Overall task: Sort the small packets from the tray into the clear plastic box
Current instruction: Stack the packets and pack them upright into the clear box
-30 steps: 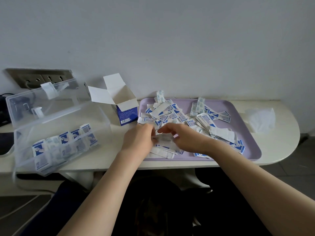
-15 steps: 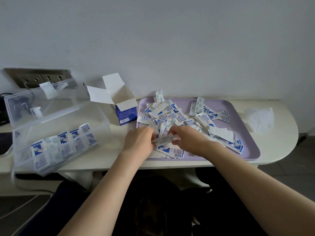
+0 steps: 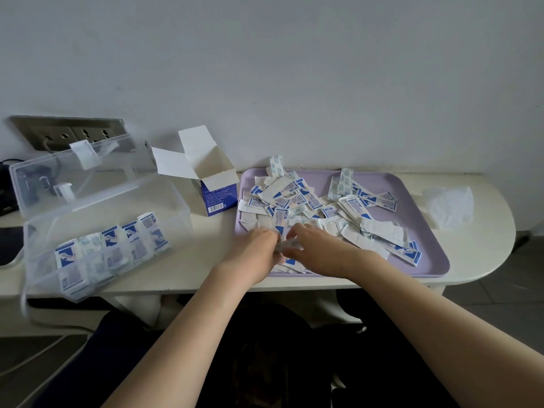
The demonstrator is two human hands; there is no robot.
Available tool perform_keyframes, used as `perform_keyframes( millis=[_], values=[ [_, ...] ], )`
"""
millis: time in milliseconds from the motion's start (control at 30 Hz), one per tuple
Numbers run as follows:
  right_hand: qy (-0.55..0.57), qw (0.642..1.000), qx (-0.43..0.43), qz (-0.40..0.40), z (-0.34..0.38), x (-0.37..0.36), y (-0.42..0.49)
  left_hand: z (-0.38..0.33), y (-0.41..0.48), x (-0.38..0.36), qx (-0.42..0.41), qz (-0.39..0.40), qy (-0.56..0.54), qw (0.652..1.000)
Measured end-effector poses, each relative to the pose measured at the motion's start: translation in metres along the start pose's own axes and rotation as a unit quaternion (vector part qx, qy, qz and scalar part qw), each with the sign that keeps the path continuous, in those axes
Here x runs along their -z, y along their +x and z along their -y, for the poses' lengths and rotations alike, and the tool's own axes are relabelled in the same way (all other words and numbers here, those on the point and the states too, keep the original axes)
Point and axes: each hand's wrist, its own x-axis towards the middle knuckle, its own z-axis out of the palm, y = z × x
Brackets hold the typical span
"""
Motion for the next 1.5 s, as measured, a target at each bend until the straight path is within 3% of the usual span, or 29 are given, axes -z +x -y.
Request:
perform_keyframes(
  millis=[100, 300, 567, 867, 1000, 1200, 1267, 1500],
  values=[
    [-0.078, 0.996, -0.032, -0.008, 0.001, -0.004, 0.000, 0.000, 0.001, -0.001, -0.018, -0.022, 0.010, 1.000],
    [-0.031, 0.994, -0.102, -0.011, 0.000, -0.012, 0.006, 0.006, 0.007, -0.013, -0.027, -0.034, 0.038, 0.998],
    [-0.045, 0.995, -0.087, -0.011, 0.001, -0.015, 0.010, 0.010, 0.010, -0.017, -0.025, -0.029, 0.053, 0.998],
    [0.033, 0.997, -0.067, -0.020, 0.006, -0.007, 0.006, 0.010, 0.007, -0.012, -0.033, -0.034, 0.066, 0.997],
    [0.000, 0.999, -0.035, -0.013, 0.005, -0.005, 0.007, 0.009, 0.002, -0.007, -0.025, -0.012, 0.050, 0.998],
    [0.010, 0.991, -0.020, -0.135, 0.005, -0.001, 0.009, 0.005, 0.002, -0.006, -0.004, -0.109, 0.093, 0.990],
    [0.013, 0.986, -0.033, -0.161, 0.003, -0.002, 0.010, 0.005, 0.002, -0.011, 0.021, -0.108, 0.107, 0.988],
    [0.041, 0.993, -0.063, -0.097, -0.005, -0.013, 0.017, 0.010, 0.001, -0.015, 0.078, -0.051, 0.068, 0.993]
  ],
)
